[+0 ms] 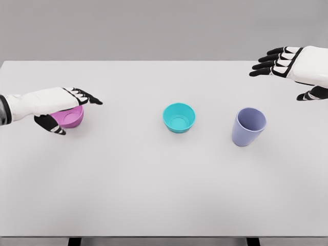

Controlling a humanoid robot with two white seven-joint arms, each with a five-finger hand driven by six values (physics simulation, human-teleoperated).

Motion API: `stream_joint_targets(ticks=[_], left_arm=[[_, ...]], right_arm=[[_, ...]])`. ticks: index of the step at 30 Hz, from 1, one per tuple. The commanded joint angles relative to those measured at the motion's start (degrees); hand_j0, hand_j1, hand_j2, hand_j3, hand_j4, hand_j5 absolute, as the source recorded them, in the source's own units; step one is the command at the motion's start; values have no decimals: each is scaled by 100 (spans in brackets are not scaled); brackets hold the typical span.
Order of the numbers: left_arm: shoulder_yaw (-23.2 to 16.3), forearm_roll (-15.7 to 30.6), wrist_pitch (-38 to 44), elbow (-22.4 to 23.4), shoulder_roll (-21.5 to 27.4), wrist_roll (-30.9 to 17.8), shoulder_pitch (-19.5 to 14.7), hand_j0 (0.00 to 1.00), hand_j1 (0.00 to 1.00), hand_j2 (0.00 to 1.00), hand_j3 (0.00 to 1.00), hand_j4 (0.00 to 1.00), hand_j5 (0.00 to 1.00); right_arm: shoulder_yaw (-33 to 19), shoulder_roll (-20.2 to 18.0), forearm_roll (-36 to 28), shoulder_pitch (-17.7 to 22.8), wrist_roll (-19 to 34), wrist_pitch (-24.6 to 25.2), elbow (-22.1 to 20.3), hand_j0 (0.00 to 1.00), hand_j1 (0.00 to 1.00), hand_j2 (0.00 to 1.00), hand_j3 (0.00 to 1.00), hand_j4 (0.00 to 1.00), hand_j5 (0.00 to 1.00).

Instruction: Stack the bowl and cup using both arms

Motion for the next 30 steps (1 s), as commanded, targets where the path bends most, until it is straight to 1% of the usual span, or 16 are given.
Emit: stream_joint_targets(ticks=[1, 3, 4, 6, 8, 9, 11, 14, 17, 18, 19, 20, 22, 24, 27, 30], left_arm=[[-3, 134, 47, 103, 8, 2, 0, 100, 100, 100, 100, 100, 100], [-3, 398, 434, 112, 17, 2, -9, 100, 100, 100, 100, 100, 100], [-12, 451, 574, 112, 17, 2, -9, 100, 100, 100, 100, 100, 100], [-74, 644, 610, 112, 96, 2, -9, 100, 100, 100, 100, 100, 100], [-311, 838, 558, 104, 316, 2, -26, 100, 100, 100, 100, 100, 100], [-329, 855, 558, 112, 316, 2, -26, 100, 100, 100, 100, 100, 100], [-320, 1057, 645, 112, 316, 2, -35, 100, 100, 100, 100, 100, 100], [-311, 1505, 1391, 112, 316, 2, -105, 100, 100, 100, 100, 100, 100], [-302, 1611, 1472, 112, 307, 2, -123, 100, 100, 100, 100, 100, 100], [-311, 1576, 1472, 112, 307, 2, -114, 100, 100, 100, 100, 100, 100], [-320, 1410, 1428, 112, 316, 2, -114, 100, 100, 100, 100, 100, 100], [-311, 909, 1401, 104, 316, 2, -123, 100, 100, 100, 100, 100, 100], [-311, 284, 1375, 86, 272, 2, -141, 100, 100, 100, 100, 100, 100], [-311, 117, 1357, 86, 272, 2, -132, 100, 100, 100, 100, 100, 100], [-311, -472, 716, 95, 263, 2, -237, 100, 100, 100, 100, 100, 100], [-311, -648, 461, 103, 254, 2, -255, 100, 100, 100, 100, 100, 100]], right_arm=[[14, -4, -29, 0, -3, 17, 0, 100, 100, 100, 100, 100, 100], [32, -4, -29, -35, -3, 17, 0, 100, 100, 100, 100, 100, 100], [32, 4, -29, -44, -3, 17, 0, 100, 100, 100, 100, 100, 100], [32, 4, -20, -44, -3, 17, -9, 100, 100, 100, 100, 100, 100], [40, 4, -29, -44, -3, 17, -9, 100, 100, 100, 100, 100, 100], [40, 4, -20, -44, -3, 17, -9, 100, 100, 100, 100, 100, 100], [40, 4, -20, -44, -3, 17, -9, 100, 100, 100, 100, 100, 100], [40, 4, -20, -44, -3, 17, -9, 100, 100, 100, 100, 100, 100], [40, 4, -20, -44, -3, 17, -9, 100, 100, 100, 100, 100, 100], [40, 4, -20, -44, -3, 17, -9, 100, 100, 100, 100, 100, 100], [40, 4, -20, -44, -3, 17, -9, 100, 100, 100, 100, 100, 100], [58, 4, -20, -44, -3, 17, -9, 100, 100, 100, 100, 100, 100], [58, 4, -20, -44, -3, 17, -9, 100, 100, 100, 100, 100, 100], [58, 4, -20, -44, -3, 17, -9, 100, 100, 100, 100, 100, 100], [58, 4, -20, -44, -3, 17, 0, 100, 100, 100, 100, 100, 100], [58, 13, -20, -62, -3, 17, -9, 100, 100, 100, 100, 100, 100]])
